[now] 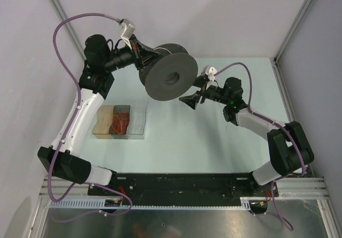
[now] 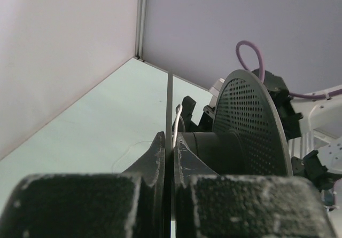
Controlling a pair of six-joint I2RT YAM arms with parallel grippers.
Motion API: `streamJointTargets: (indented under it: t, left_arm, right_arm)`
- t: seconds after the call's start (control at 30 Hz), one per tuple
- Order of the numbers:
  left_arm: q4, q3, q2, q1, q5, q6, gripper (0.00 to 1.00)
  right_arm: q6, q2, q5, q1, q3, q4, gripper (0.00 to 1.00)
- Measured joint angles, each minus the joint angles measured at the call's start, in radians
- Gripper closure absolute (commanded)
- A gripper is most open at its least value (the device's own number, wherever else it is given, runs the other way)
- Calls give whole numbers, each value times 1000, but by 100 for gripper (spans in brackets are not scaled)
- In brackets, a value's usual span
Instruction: Wrap the cables
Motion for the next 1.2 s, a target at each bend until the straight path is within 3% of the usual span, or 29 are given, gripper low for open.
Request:
streamJointTargets:
  t: [0.13,0.33,0.6,0.67,0.77,0.83,1.2]
  left_arm:
    - [12,0,0,4,1,-46,100]
    - [53,0,0,18,2,-97,100]
    - [77,0,0,29,11,-151,100]
    - [87,0,0,29,18,-164,100]
    - [98,0,0,31,22,-175,100]
    - [101,0,0,32,23,-180,100]
    - [95,0,1,53,23,-191,100]
  right_arm:
    - [58,53,21,38,0,145,6]
    - [106,116,42,74,-1,269,38]
    - [153,127,75,79,-1,331,47]
    - [159,136,84,83,-1,343,58]
    - [169,154,92,94,-1,354,88]
    - [174,163,92,95,-1,354,97]
    - [195,157,64,-21,2,294,100]
